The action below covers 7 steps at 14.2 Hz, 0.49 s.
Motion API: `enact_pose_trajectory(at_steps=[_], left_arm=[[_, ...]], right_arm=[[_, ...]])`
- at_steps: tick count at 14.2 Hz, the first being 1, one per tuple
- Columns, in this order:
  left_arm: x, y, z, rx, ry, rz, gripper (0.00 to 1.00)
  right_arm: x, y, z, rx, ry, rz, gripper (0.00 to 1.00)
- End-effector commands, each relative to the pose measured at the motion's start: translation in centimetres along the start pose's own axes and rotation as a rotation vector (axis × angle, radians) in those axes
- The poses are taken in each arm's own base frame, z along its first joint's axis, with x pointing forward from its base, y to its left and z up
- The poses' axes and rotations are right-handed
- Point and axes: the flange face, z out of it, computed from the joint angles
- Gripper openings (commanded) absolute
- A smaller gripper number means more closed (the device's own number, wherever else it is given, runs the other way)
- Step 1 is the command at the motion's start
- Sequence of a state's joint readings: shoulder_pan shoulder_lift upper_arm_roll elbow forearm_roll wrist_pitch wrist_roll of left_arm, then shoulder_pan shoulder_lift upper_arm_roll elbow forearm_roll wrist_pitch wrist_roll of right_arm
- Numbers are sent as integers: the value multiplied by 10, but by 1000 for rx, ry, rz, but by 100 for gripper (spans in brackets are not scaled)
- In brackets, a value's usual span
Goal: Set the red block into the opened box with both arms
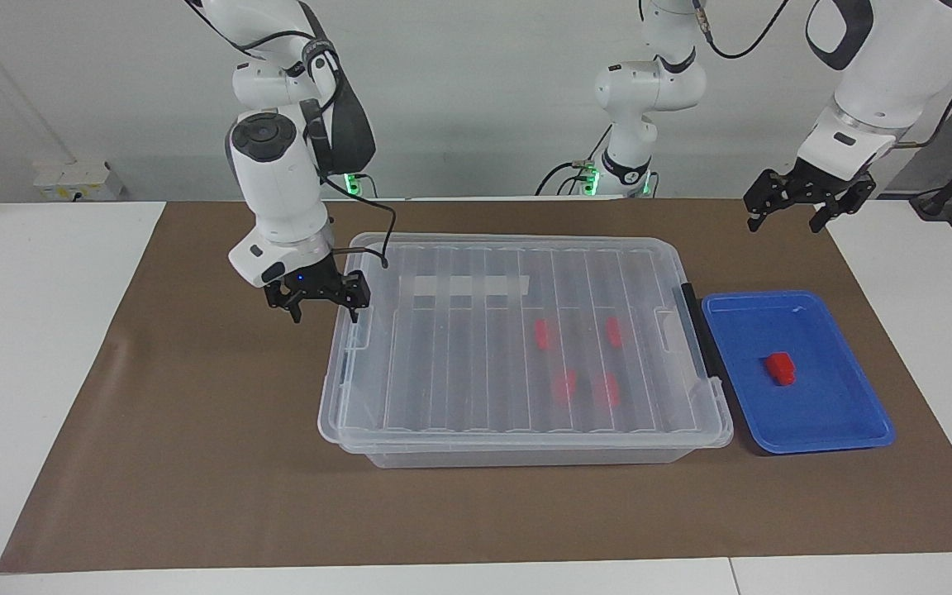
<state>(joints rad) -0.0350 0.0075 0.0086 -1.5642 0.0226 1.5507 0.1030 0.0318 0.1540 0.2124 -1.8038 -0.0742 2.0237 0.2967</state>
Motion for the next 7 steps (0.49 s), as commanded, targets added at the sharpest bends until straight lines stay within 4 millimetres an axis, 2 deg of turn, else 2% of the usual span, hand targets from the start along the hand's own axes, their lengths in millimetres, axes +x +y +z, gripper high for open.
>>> enact_pose_trajectory(at_steps=[1,5,7], left_arm=[[-8,-1,-3,10,-8,-6,100],[-8,-1,-3,10,-8,-6,100],[-8,-1,-2,10,-9,-5,100]], right_arm=[[6,19,4,-18,-2,-32,99],[11,39,5,-25,-2,-51,99],[14,59,6,-33,-3,-73,99]])
